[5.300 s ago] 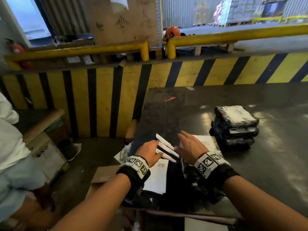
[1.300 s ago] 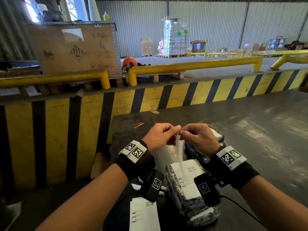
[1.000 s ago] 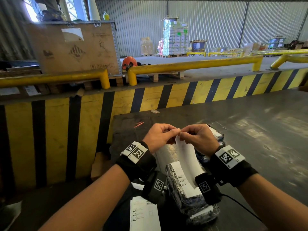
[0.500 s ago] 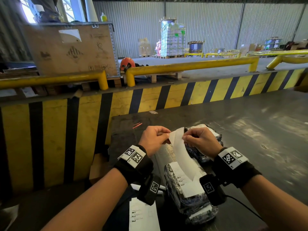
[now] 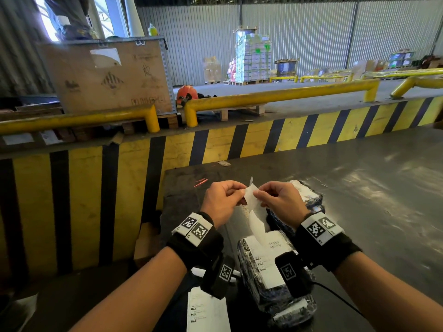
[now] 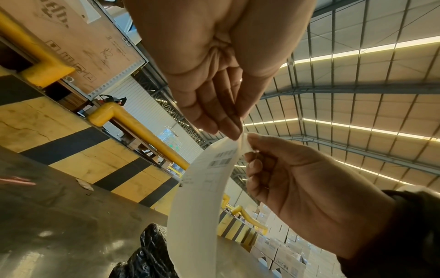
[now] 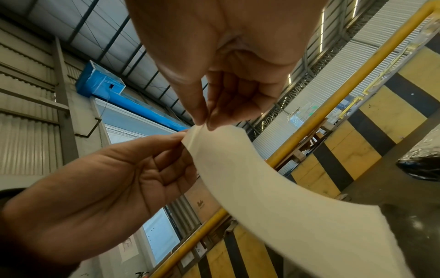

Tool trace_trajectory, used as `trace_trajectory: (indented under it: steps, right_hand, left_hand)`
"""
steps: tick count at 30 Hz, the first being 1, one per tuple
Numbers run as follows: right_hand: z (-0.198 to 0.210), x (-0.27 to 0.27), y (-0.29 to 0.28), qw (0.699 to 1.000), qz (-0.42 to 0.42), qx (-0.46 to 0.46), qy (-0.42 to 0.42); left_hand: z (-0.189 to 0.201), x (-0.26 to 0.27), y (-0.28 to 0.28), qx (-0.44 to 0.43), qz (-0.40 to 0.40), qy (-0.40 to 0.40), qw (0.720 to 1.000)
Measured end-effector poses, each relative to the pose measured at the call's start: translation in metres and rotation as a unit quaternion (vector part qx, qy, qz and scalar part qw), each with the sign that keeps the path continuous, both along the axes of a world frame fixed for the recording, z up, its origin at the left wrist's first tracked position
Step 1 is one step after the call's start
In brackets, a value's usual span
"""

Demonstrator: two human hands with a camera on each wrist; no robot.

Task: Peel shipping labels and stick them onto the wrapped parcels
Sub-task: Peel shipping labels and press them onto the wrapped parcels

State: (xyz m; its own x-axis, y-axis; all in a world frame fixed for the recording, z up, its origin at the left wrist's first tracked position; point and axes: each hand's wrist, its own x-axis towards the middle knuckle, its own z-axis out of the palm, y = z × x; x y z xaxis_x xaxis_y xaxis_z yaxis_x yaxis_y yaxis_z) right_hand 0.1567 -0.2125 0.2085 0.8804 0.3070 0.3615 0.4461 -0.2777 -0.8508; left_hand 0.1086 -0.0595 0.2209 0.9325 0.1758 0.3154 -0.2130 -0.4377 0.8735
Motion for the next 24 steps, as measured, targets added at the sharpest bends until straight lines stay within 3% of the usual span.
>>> trace_trajectory:
  steps: [9, 16, 24]
  right_hand:
    - [0.009, 0.022, -0.014, 1.0, 0.007, 0.028, 0.01]
    - [0.007, 0.061, -0.062, 0.983, -0.006, 0.133, 0.124]
    - [-0.008, 0.108, -0.11, 0.973, -0.026, 0.167, 0.16]
  left_hand:
    - [0.009, 0.015, -0.013, 0.002, 0.076, 0.006, 0.997]
    - [0.015, 0.033, -0.02, -0.238, 0.128, 0.042, 0.962]
    - [-0.003, 0.041, 0.009, -0.388, 0.234, 0.057, 0.889]
